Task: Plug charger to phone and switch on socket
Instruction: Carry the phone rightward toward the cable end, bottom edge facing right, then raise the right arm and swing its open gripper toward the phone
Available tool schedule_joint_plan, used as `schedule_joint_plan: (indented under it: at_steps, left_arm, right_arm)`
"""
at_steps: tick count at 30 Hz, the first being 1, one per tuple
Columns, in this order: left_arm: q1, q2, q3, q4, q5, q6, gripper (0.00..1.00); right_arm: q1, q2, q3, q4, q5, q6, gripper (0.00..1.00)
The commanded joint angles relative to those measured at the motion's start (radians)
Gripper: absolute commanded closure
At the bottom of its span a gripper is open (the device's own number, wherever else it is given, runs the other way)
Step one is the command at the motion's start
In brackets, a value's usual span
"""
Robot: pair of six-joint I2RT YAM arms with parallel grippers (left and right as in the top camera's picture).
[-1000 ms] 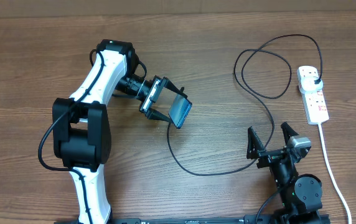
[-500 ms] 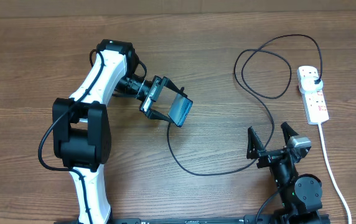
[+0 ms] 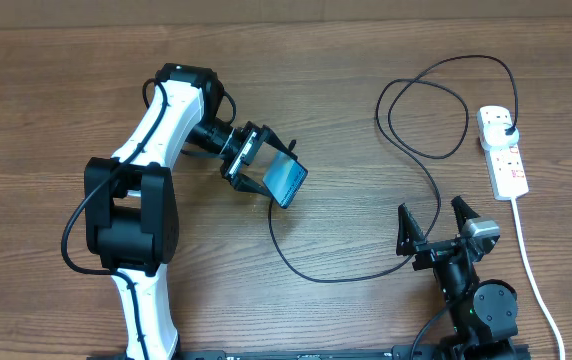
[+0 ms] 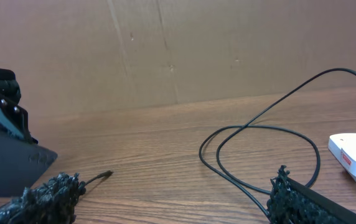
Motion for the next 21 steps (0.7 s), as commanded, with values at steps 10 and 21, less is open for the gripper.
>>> schedule_joint_plan:
  at_steps: [10,21]
  left_arm:
    - [0.005,0.005,0.030,0.029,-0.447,-0.015,0.79]
    - [0.005,0.005,0.030,0.068,-0.562,-0.015,0.79]
  right_arm:
    - [-0.005,-0.009,-0.011,0.004,-0.002,-0.007,0.00]
    - [-0.005,-0.009,-0.011,0.001,-0.030,0.090,0.00]
